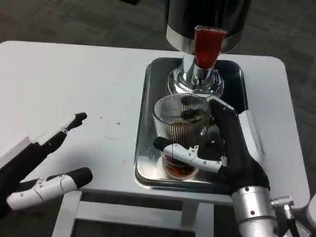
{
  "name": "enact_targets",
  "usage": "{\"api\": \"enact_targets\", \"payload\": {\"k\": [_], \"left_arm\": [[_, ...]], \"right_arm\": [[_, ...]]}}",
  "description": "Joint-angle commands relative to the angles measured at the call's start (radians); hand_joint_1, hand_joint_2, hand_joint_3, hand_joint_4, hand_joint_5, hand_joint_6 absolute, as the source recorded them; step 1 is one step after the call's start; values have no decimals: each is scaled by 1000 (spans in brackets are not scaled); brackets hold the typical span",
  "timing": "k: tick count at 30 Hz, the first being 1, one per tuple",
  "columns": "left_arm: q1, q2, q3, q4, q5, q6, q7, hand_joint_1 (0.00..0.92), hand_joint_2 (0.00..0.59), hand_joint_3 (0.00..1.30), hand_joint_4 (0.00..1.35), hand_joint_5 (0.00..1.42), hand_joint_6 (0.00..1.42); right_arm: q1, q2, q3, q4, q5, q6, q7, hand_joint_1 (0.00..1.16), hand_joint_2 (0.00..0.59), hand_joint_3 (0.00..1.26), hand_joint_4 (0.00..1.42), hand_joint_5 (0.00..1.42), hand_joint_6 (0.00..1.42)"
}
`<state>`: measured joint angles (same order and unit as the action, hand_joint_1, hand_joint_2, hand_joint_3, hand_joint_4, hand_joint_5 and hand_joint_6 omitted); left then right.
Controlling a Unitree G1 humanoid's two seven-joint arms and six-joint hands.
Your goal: Grasp the cup under the faucet to collect the drink, then remove the cup.
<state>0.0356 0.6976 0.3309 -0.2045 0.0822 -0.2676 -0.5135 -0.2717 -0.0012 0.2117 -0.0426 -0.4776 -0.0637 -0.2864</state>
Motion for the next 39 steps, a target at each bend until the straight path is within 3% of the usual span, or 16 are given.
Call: {"api": "enact_targets", "payload": {"k": [1, 13, 29, 39], "left_arm": [[17, 14, -8, -11, 0, -5, -3, 0, 43, 0, 0, 0, 0], [14, 9, -15, -20, 5, 0, 1, 0, 43, 0, 0, 0, 0], [0, 6, -12, -52, 3, -10, 9, 0, 44, 0, 0, 0, 0], [32, 9, 15, -115, 24, -62, 24, 0, 44, 0, 0, 0, 0]], "right_arm": [[27, 19, 13, -63, -12, -67, -42, 789, 190, 651, 700, 882, 948], [122, 34, 14, -141, -53, -110, -112, 769, 191, 685, 727, 912, 994], [237, 50, 78, -281, -51, -91, -62, 771, 193, 686, 731, 916, 1002], [333, 54, 129, -413, -41, -70, 17, 769, 191, 686, 741, 916, 1007]]}}
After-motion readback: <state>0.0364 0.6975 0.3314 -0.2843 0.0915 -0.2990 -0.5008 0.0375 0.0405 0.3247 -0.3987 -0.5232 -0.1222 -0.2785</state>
